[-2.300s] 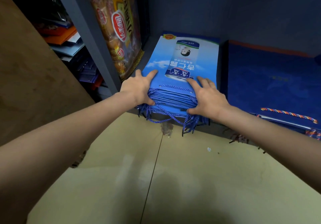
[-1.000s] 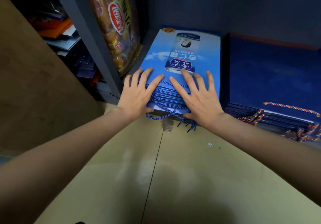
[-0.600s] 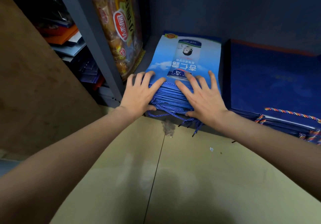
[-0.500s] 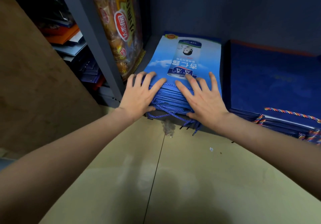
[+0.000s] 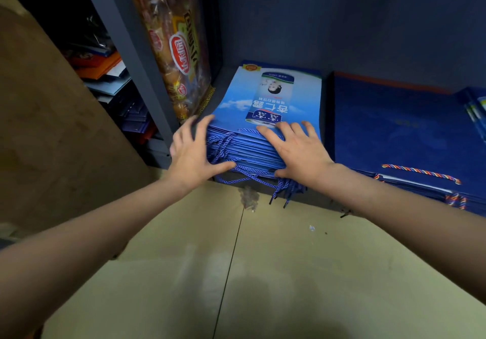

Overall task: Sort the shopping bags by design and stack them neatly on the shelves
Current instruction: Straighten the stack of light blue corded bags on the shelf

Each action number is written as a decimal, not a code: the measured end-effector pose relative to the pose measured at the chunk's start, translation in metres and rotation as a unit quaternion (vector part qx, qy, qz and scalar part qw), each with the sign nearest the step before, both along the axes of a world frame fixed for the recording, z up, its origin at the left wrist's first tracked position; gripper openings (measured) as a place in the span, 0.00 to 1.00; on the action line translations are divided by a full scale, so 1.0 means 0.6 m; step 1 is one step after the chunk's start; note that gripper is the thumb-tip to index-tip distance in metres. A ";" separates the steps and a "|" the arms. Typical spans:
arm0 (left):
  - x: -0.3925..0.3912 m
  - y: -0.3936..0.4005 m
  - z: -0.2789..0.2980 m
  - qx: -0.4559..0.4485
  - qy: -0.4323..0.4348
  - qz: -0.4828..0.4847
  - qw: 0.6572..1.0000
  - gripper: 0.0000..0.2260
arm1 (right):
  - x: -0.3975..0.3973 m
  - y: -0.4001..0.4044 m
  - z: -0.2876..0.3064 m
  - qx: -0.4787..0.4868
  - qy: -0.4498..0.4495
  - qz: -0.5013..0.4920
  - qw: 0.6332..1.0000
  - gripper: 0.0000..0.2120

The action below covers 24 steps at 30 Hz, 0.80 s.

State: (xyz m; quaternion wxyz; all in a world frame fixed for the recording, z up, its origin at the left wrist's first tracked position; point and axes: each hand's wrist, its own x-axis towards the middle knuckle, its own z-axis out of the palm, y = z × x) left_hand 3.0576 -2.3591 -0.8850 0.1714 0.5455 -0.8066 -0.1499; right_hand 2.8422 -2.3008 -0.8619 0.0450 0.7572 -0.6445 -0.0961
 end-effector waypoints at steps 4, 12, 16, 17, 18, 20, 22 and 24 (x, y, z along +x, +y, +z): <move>-0.024 0.041 -0.024 0.183 0.198 0.140 0.953 0.46 | -0.003 -0.008 0.010 0.005 -0.027 0.010 1.000 0.47; -0.062 0.027 -0.038 0.256 0.289 0.254 0.887 0.33 | -0.007 -0.012 0.010 0.001 -0.013 0.013 1.000 0.47; -0.043 0.016 -0.041 0.288 0.327 0.260 0.862 0.13 | -0.012 -0.014 0.007 -0.005 -0.010 0.011 1.000 0.47; -0.028 0.017 -0.042 0.286 0.315 0.255 0.868 0.10 | -0.012 -0.014 0.006 -0.007 -0.008 0.011 1.000 0.47; -0.009 0.021 -0.043 0.286 0.285 0.251 0.880 0.07 | -0.013 -0.014 0.006 -0.009 -0.005 0.011 1.000 0.47; 0.040 0.039 -0.051 0.306 0.196 0.216 0.906 0.06 | -0.014 -0.013 0.005 -0.012 -0.003 0.011 1.000 0.47; 0.076 0.065 -0.049 0.340 0.118 0.143 0.922 0.08 | -0.014 -0.013 0.004 -0.014 -0.001 0.014 1.000 0.46; 0.093 0.081 -0.036 0.238 0.002 0.048 0.970 0.06 | -0.012 -0.012 0.005 -0.013 0.005 0.016 1.000 0.46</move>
